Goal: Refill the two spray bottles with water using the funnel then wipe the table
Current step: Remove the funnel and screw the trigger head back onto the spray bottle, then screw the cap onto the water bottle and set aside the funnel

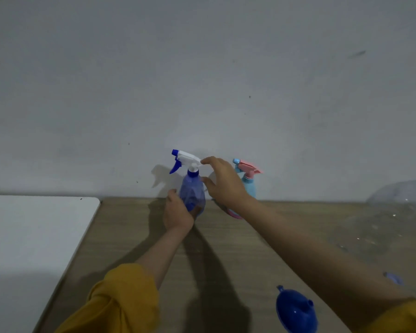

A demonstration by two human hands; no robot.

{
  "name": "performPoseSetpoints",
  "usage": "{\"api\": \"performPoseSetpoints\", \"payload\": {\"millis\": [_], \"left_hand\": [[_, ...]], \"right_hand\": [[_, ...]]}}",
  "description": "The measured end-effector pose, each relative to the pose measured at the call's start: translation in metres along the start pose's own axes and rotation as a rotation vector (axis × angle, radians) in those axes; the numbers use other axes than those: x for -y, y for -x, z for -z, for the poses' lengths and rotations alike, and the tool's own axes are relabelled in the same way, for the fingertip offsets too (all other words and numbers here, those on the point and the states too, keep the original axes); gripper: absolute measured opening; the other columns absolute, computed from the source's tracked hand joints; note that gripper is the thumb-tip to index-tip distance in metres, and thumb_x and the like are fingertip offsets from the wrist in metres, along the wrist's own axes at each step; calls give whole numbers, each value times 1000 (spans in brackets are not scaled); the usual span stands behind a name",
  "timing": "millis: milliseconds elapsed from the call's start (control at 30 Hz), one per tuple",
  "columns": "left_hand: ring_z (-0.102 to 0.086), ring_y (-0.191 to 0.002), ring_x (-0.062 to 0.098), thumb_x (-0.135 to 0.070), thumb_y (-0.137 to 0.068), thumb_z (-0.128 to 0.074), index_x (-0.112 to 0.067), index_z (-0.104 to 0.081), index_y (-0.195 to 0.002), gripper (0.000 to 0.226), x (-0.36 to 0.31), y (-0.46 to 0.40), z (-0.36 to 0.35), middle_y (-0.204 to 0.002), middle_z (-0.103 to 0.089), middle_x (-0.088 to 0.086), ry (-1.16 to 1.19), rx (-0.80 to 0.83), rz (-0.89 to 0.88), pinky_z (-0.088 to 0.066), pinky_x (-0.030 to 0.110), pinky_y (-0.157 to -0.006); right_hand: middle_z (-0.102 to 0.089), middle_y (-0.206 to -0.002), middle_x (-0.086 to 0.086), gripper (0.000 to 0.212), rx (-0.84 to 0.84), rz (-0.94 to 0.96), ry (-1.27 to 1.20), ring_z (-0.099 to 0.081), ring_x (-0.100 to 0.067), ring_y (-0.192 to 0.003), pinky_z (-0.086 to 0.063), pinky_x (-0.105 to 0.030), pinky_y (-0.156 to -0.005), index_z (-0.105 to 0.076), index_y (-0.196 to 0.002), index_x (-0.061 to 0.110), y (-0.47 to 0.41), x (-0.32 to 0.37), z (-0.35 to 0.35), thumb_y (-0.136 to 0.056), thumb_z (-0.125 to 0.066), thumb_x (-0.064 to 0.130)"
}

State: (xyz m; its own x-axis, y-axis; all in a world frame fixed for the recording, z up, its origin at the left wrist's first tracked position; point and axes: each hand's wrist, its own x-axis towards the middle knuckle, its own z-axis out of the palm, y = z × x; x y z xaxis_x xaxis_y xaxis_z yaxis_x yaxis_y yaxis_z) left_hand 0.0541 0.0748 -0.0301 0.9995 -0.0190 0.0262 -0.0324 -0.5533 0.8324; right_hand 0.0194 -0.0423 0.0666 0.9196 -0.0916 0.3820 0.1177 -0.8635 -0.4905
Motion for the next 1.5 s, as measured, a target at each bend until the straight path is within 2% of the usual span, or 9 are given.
{"api": "performPoseSetpoints", "payload": {"millis": [133,233,433,567,800,1067,1233,1367,1500], "left_hand": [[-52,-113,31,-28,-69,-81,-7,-38,-131,78,-18,39,-3,-130,-49,14,78,-130,19,-50,42,-92],[-45,-121,32,-40,-64,-82,-5,-35,-132,90,-33,77,-13,-135,-43,16,80,-114,-83,-44,44,-96],[-46,-112,17,-44,-71,-76,-12,-34,-133,82,-89,164,-43,-129,-42,5,216,44,-321,-47,34,-93],[-38,-126,15,-43,-76,-72,-14,-27,-139,82,-132,206,-67,-139,-37,4,263,136,-483,-36,27,-103],[-29,-136,15,-60,-68,-69,-21,-15,-146,102,-199,251,-121,-150,-26,0,284,139,-581,-31,29,-108],[-30,-136,13,-54,-67,-74,-25,-17,-146,102,-238,264,-166,-147,-29,-2,300,-39,-628,-31,35,-111],[-37,-132,14,-27,-78,-73,-24,-22,-145,84,-242,262,-178,-141,-33,-8,300,-129,-658,-28,10,-103],[-46,-125,16,-23,-84,-67,-35,-17,-145,79,-237,260,-177,-139,-40,-2,262,-128,-611,-42,25,-97],[-47,-123,14,-23,-84,-67,-37,-18,-145,79,-239,261,-175,-137,-42,1,257,-115,-595,-46,38,-100]], "right_hand": [[-63,-113,0,24,-42,31,-26,-56,-8,-98,-48,-18,-85,-59,-111,16,73,-8,22,-88,-64,15],[-65,-105,0,21,-45,34,8,-54,-5,-91,-40,-7,-78,-63,-107,12,139,-25,46,-86,-66,13],[-66,-89,0,12,-66,-130,96,-61,-12,-77,-50,-25,-65,-67,-93,13,258,-92,94,-81,-70,15],[-63,-83,0,5,-113,-296,185,-62,-17,-67,-45,-26,-55,-66,-81,13,310,-153,130,-79,-70,13],[-60,-102,-11,21,-71,-561,238,-62,-33,-88,-47,-35,-68,-65,-104,8,338,-262,192,-84,-65,13],[-42,-135,-10,61,241,-665,212,-46,-31,-123,-46,-41,-97,-39,-141,20,324,-325,204,-85,-62,20],[-48,-121,-12,43,310,-529,275,-51,-33,-113,-46,-38,-92,-49,-134,23,314,-338,198,-91,-50,18],[-59,-100,-9,30,152,-418,59,-62,-27,-93,-46,-28,-84,-65,-120,19,290,-322,217,-91,-57,15],[-67,-85,-4,13,-157,-312,-286,-60,-2,-61,-49,-14,-63,-70,-94,18,250,-272,257,-82,-73,15]]}}
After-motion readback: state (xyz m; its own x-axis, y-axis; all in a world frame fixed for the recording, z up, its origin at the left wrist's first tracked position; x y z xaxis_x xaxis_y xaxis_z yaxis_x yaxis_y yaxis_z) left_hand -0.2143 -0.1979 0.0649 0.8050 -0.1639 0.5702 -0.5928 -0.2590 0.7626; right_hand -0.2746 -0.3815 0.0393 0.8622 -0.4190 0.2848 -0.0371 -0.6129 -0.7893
